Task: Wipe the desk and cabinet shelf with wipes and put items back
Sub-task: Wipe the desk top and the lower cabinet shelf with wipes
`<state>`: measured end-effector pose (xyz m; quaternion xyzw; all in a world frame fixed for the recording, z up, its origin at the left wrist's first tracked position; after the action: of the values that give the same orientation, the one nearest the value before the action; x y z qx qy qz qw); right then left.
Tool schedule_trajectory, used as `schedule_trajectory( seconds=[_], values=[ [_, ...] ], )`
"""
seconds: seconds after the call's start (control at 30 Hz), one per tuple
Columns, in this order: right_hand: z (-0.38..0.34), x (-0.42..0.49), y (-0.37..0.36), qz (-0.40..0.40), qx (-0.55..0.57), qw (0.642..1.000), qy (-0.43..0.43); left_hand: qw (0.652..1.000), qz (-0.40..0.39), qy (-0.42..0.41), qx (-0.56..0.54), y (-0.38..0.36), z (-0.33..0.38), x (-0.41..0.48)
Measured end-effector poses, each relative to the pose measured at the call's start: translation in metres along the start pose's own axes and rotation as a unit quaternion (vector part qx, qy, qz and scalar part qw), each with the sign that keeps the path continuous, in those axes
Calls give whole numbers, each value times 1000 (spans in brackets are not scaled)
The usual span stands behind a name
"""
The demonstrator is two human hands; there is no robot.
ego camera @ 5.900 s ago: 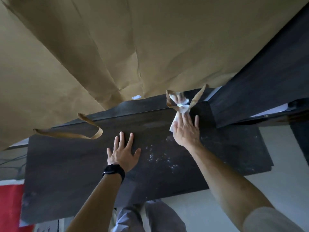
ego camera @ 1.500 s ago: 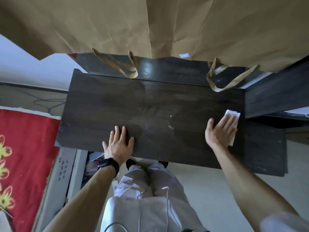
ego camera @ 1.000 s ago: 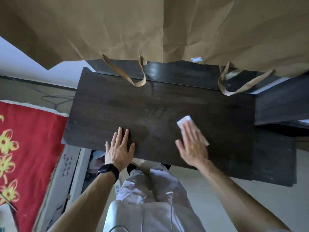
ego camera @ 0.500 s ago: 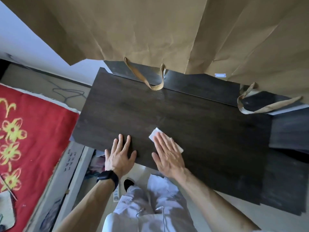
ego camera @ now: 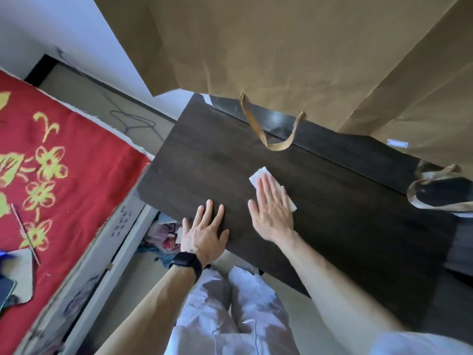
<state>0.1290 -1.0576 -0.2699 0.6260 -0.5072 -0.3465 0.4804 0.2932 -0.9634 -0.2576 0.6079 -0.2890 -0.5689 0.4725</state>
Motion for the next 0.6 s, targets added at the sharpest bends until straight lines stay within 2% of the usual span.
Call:
schedule_trajectory(
  seconds=[0.07, 0.17, 0.23, 0.3, 0.37, 0.43, 0.5, 0.6],
  values=[
    [-32, -46, -5, -47, 21, 994, 95, 1000, -5, 2, -6, 1, -1, 0],
    [-13, -104, 7, -93, 18, 980, 173, 1000, -8, 3, -22, -1, -3, -2],
    [33, -102, 20, -86, -8, 988, 130, 999, 2, 7, -33, -3, -2, -2],
    [72, -74, 24, -73, -37, 996, 44, 999, 15, 16, -44, -4, -2, -3],
    [82, -37, 23, -48, -47, 997, -28, 998, 20, 27, -49, -7, 0, -5],
    [63, -1, 13, -33, -38, 997, -60, 998, 17, 34, -51, -7, 2, -4],
    [19, 26, -4, -44, -30, 998, -21, 998, 8, 31, -58, -4, 2, -3],
    [-61, 17, -26, -79, 4, 991, 107, 999, 18, 21, -47, 3, -15, -6]
  ],
)
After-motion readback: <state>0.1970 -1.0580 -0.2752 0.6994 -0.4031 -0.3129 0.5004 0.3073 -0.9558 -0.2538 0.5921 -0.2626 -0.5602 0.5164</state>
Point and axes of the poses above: each hand's wrist, its own x-axis towards the middle knuckle, its own y-axis out of the back of the hand, z = x × y, the point moved 10 cm from there along x, towards the middle knuckle, and after that the axes turned 13 degrees about z, right-handed, at the moved point
